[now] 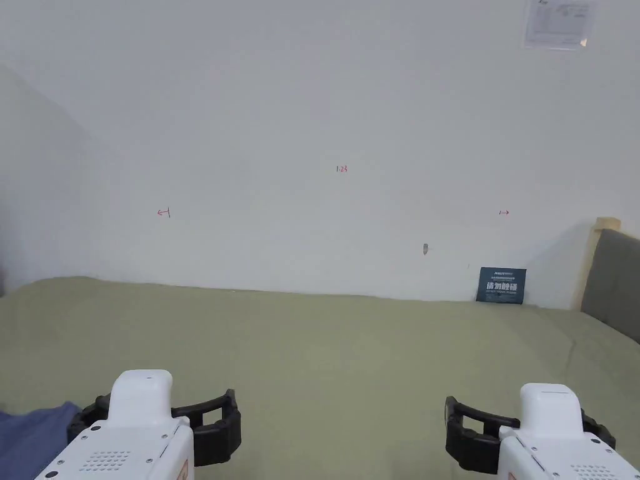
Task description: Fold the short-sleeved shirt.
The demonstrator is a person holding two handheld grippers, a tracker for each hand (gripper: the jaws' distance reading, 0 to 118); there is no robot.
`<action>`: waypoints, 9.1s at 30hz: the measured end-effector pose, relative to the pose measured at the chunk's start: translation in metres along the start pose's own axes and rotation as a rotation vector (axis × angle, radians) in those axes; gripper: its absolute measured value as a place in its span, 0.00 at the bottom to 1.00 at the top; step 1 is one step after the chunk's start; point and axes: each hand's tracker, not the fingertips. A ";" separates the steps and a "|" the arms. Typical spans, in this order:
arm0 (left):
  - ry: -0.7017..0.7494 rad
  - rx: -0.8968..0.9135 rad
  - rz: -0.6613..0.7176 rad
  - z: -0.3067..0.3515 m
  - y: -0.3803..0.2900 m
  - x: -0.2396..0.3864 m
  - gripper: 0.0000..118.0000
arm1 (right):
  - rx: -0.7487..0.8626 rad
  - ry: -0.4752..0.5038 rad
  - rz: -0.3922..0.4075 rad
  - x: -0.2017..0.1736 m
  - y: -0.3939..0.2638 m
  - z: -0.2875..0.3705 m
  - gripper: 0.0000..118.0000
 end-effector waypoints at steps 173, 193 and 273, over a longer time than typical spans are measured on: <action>0.681 0.039 0.039 0.189 -0.010 -0.203 0.01 | -0.041 0.656 0.103 -0.309 0.012 -0.020 0.00; 0.206 -0.641 0.122 -0.106 0.036 -0.343 0.00 | -0.166 0.645 0.121 -0.372 -0.042 -0.109 0.00; -0.231 -0.703 0.056 -0.134 -0.029 -0.049 0.00 | -0.390 -0.140 0.015 0.050 -0.058 -0.066 0.00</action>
